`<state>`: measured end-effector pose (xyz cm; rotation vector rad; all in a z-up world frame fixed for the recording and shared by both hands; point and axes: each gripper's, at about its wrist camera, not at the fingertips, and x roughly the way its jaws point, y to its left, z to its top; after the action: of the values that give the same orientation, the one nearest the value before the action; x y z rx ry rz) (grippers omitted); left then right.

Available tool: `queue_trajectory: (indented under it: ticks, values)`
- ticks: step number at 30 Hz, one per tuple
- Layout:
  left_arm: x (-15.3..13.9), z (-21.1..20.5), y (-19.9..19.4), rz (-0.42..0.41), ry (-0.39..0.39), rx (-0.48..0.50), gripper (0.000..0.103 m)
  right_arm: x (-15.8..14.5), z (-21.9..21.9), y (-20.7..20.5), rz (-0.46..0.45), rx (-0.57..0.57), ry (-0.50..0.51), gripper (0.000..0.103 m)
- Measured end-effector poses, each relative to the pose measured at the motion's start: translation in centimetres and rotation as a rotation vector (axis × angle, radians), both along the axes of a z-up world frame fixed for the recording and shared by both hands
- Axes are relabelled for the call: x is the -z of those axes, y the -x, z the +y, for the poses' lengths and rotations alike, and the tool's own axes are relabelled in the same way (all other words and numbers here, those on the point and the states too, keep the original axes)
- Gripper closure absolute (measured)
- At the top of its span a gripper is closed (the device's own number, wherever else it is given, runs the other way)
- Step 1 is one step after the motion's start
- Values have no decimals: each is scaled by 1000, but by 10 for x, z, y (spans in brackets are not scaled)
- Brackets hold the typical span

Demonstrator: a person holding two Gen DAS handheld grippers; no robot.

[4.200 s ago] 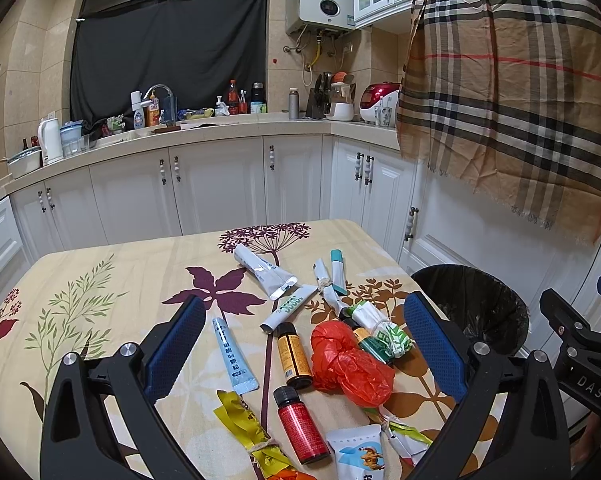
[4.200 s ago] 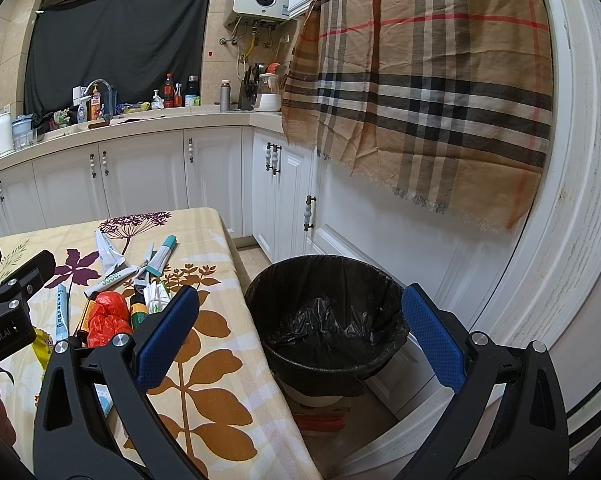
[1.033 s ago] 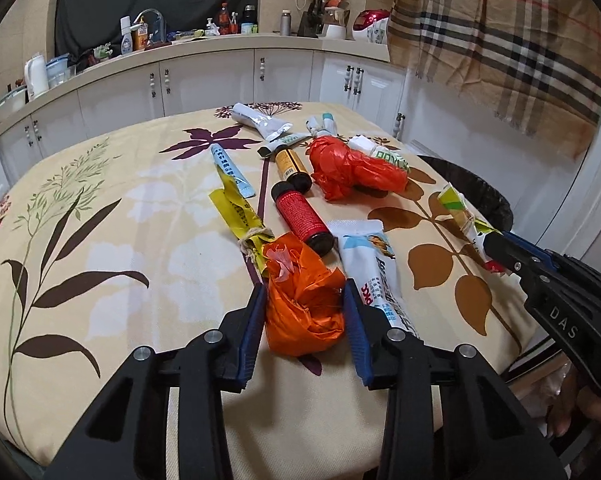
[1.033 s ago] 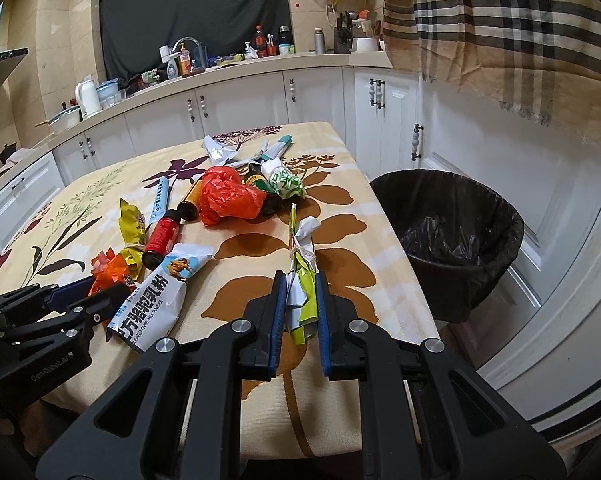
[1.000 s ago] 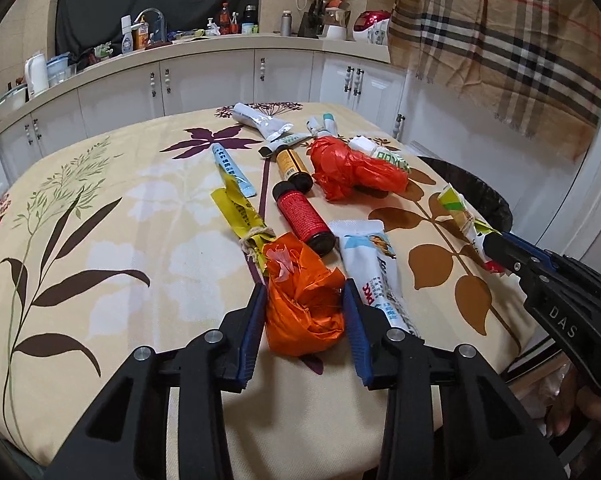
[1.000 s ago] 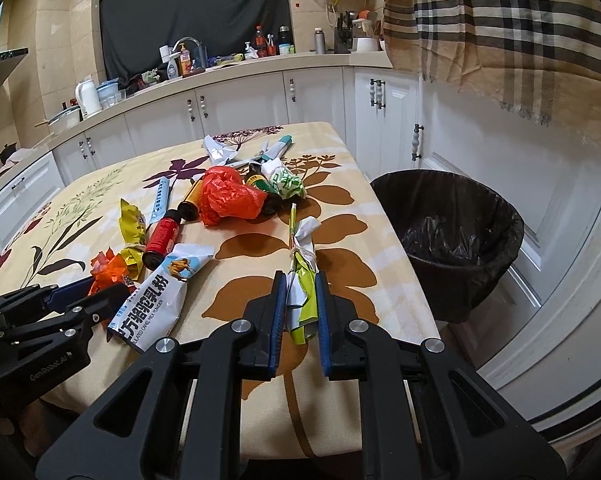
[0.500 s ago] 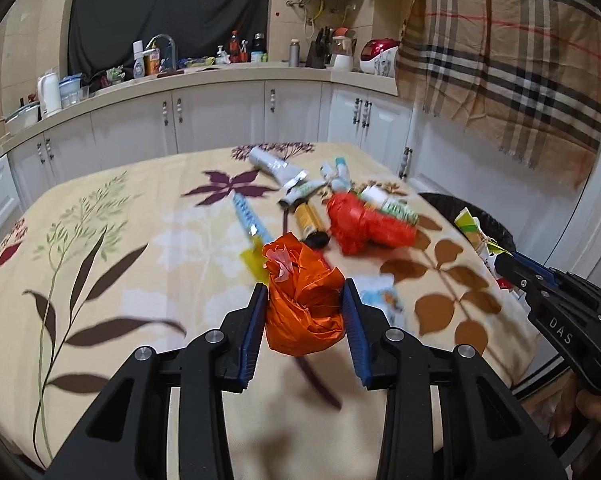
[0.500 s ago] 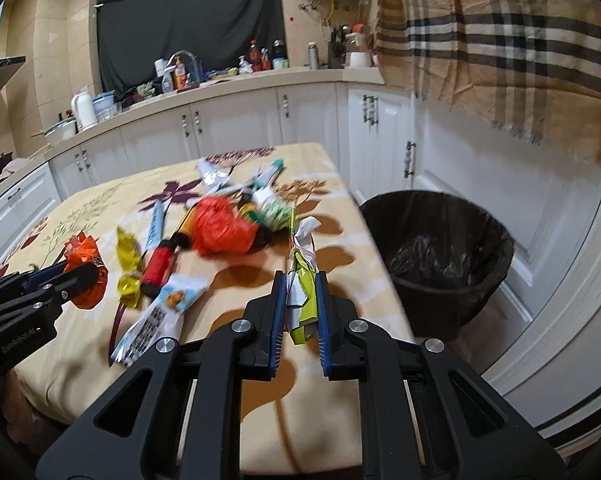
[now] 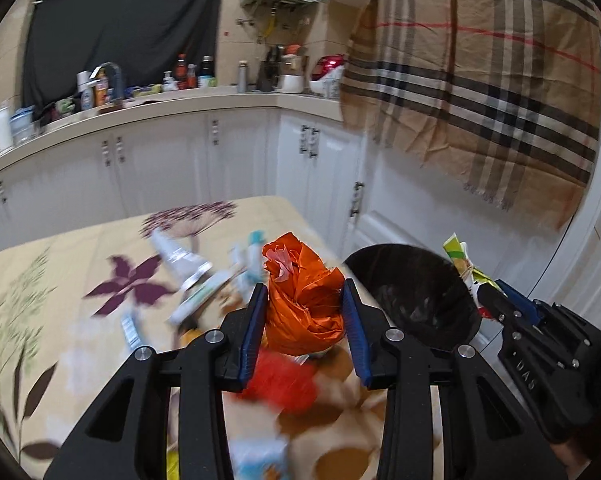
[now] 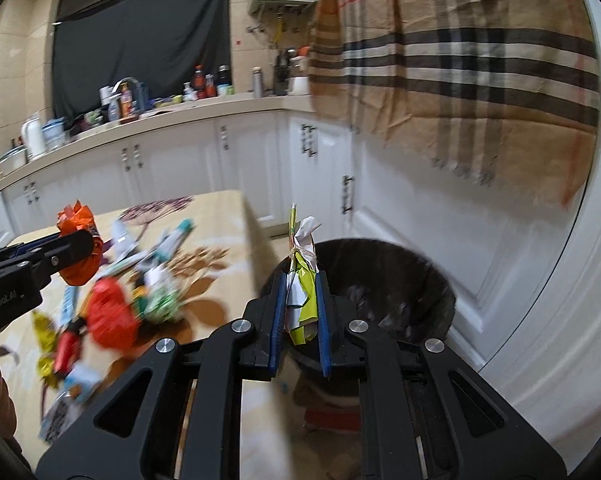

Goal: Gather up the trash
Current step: 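Carry both items over the black bin and open both tools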

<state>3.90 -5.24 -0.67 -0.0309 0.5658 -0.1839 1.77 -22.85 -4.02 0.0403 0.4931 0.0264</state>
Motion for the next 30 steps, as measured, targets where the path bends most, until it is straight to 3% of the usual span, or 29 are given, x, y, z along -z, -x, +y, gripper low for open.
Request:
queue_trajectory:
  ticks: [10,20,25,30]
  values:
    - [8,-70,-73,18,-63,83,65,16,-43,-58,38,108,2,89]
    - [40,-118,-132,103,-155,125,64,44,-74,-103,81,181,-37,87]
    - [47,-115,-138,132,-139,104,49,54,-78,-111,97,203,-46,71]
    - [37,-106,-129,114,-132,96,43,52,-77,-102,101,199,-45,71]
